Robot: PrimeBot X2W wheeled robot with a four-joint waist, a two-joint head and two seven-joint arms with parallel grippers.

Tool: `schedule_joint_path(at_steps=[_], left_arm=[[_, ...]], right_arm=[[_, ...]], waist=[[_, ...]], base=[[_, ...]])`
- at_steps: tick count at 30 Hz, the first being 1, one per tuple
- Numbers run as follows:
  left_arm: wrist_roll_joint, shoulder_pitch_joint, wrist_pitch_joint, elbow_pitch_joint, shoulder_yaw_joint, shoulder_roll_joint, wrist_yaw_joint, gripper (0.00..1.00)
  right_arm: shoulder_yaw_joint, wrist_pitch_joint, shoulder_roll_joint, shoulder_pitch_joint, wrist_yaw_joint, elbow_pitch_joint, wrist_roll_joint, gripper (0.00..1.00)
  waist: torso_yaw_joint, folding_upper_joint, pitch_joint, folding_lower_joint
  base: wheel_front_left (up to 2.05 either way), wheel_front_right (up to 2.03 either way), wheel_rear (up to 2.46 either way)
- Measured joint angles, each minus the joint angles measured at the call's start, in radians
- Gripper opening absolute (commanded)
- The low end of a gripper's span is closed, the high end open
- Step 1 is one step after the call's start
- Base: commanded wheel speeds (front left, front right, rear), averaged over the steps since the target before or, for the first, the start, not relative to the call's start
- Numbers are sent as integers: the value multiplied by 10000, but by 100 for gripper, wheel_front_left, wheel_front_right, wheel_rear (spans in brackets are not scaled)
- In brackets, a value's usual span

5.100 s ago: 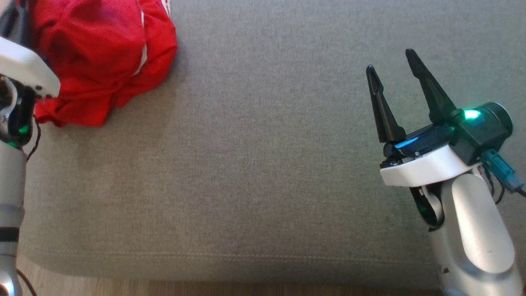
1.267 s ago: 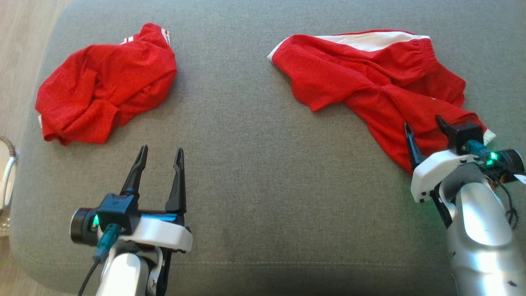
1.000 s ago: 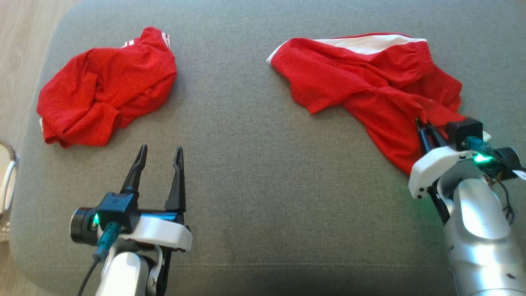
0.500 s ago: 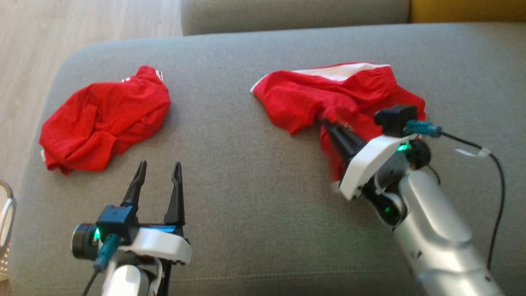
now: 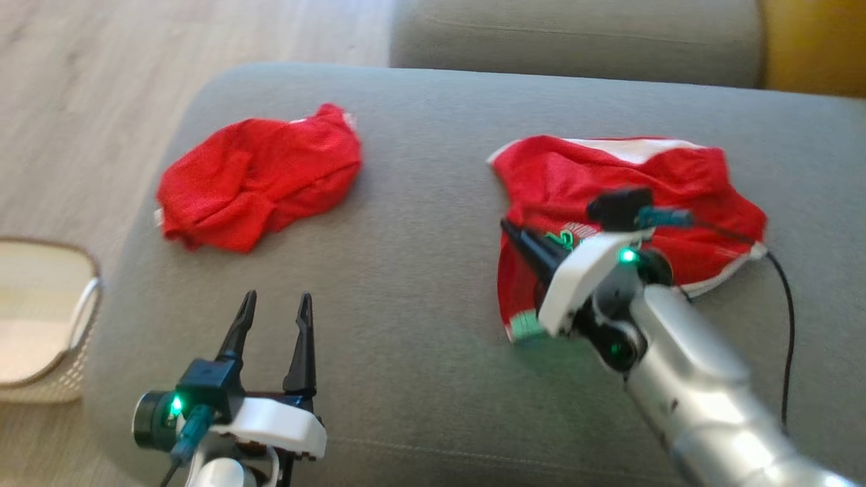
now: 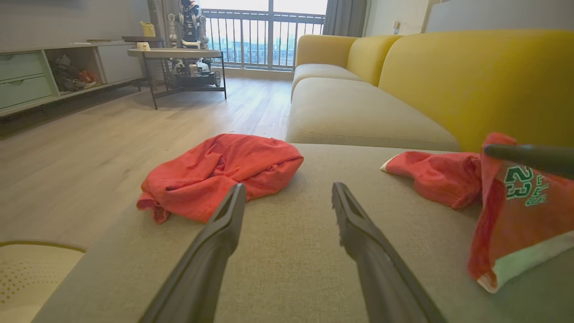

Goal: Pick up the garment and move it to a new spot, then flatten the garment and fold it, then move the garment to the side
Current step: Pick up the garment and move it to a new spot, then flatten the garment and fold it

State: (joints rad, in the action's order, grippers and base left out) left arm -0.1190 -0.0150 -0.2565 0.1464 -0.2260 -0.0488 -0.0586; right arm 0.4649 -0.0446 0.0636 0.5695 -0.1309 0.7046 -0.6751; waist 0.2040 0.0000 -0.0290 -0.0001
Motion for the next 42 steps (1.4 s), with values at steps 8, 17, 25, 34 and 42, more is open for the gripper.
schedule_joint_path(at_steps=[8,17,25,34,42], left_arm=[[0,-25,0,132,-146,-2,2,100],[0,-39,0,151,-136,-2,-33,100],[-98,-38,0,8,-84,-2,-48,100],[-372,-35,0,-196,-10,-2,-215,100],[-637,26,0,-222,-107,-2,-301,100]], right_arm=[[1595,1193,2,1941,0,2190,-1329,100],[2941,1662,10,2223,-2,3561,-1459,100],[3081,2368,10,2631,0,4602,-1175,100],[773,2928,807,2857,-2,3630,826,100],[-3279,2970,811,-1109,0,-959,4483,100]], waist=[[850,0,-28,0],[332,0,69,1],[-684,0,279,1],[-1611,0,297,1],[-2270,0,73,1]], base=[[0,0,0],[0,0,0],[0,0,0],[0,0,0],[0,0,0]])
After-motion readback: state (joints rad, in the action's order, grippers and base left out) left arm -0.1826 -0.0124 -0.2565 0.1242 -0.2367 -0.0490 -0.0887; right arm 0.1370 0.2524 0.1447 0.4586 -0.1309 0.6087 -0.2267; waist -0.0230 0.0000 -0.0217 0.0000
